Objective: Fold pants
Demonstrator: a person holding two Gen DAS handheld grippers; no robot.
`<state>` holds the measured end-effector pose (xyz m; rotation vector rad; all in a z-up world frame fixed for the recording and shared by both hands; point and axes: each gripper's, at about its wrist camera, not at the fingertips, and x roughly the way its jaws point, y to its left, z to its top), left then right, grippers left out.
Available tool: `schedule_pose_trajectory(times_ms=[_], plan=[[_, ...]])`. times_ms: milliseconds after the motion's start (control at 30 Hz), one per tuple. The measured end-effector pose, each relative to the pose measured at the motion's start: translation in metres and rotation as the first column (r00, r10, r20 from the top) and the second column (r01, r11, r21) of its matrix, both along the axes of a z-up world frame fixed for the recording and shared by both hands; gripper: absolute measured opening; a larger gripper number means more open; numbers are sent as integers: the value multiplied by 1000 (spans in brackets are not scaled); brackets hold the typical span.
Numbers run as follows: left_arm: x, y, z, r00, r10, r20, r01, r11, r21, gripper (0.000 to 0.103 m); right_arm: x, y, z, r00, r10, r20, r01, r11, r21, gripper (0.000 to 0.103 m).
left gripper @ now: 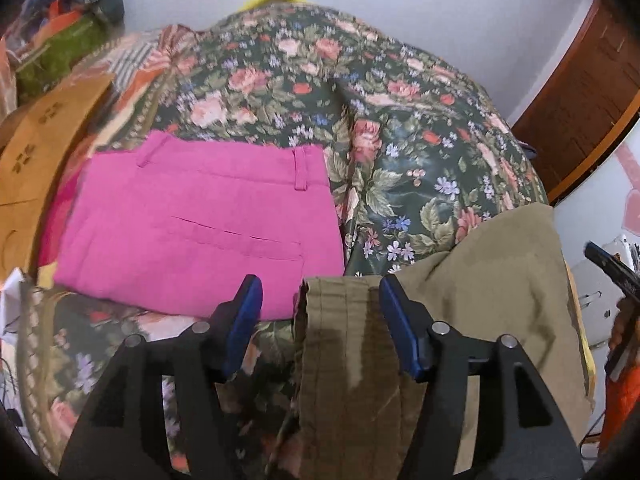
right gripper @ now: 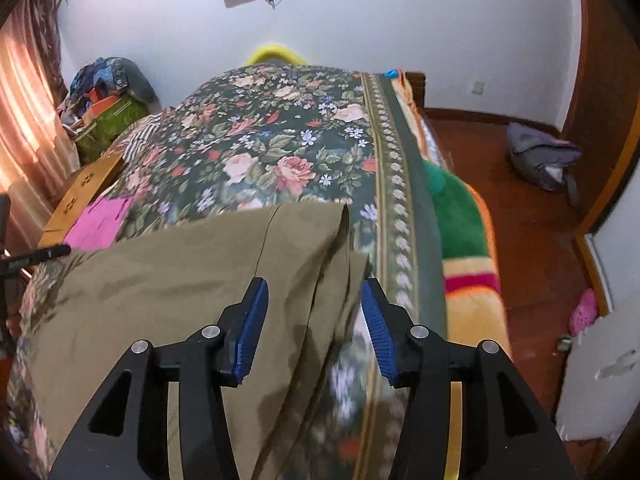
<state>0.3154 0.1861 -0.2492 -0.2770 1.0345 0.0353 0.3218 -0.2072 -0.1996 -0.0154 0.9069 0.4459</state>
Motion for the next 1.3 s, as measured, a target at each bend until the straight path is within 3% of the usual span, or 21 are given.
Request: schedule_pose_trajectory(times_ms=[333, 367, 400, 433, 500, 600, 867, 1067, 1167, 1300], plan=[[15, -9, -21, 999, -51, -19, 51, 999, -16, 61, 60, 20, -37, 998, 10, -65, -8, 1000, 20, 45], [14, -11, -21, 998, -56, -16, 56, 998, -9, 56, 61, 21, -37, 998, 14, -64, -13, 1000, 23, 42], [13, -13, -21, 997, -71, -10, 71, 997, -10, 49, 62, 22, -38, 998, 20, -62, -18, 999, 30, 33], [12, -15, -20, 997, -72, -5, 73, 997, 2, 49, 64, 23, -38, 998, 26, -63, -24, 999, 33, 30], [9, -19, -17, 997, -71, 11, 71, 997, 27, 48, 64, 26, -38, 998, 34, -56, -33, 999, 18, 13], [7, -20, -16, 998, -65, 23, 64, 997, 44, 48, 64, 30, -37, 998, 49, -26, -50, 999, -10, 9], [7, -16, -18, 999, -25, 40, 24, 999, 40, 47, 67, 41, -32, 994, 61, 87, -47, 987, -154, 7], [9, -14, -13, 999, -1, 34, 0, 999, 42, 47, 73, 49, -33, 993, 65, 98, -39, 970, -240, 7], [2, -17, 6, 998, 27, 59, -36, 986, 162, 47, 67, 44, -21, 995, 43, 94, -20, 972, -233, 12], [-14, -21, 32, 995, -5, 98, -3, 996, 90, 47, 41, 41, 2, 992, 76, 100, -58, 983, -173, 18]])
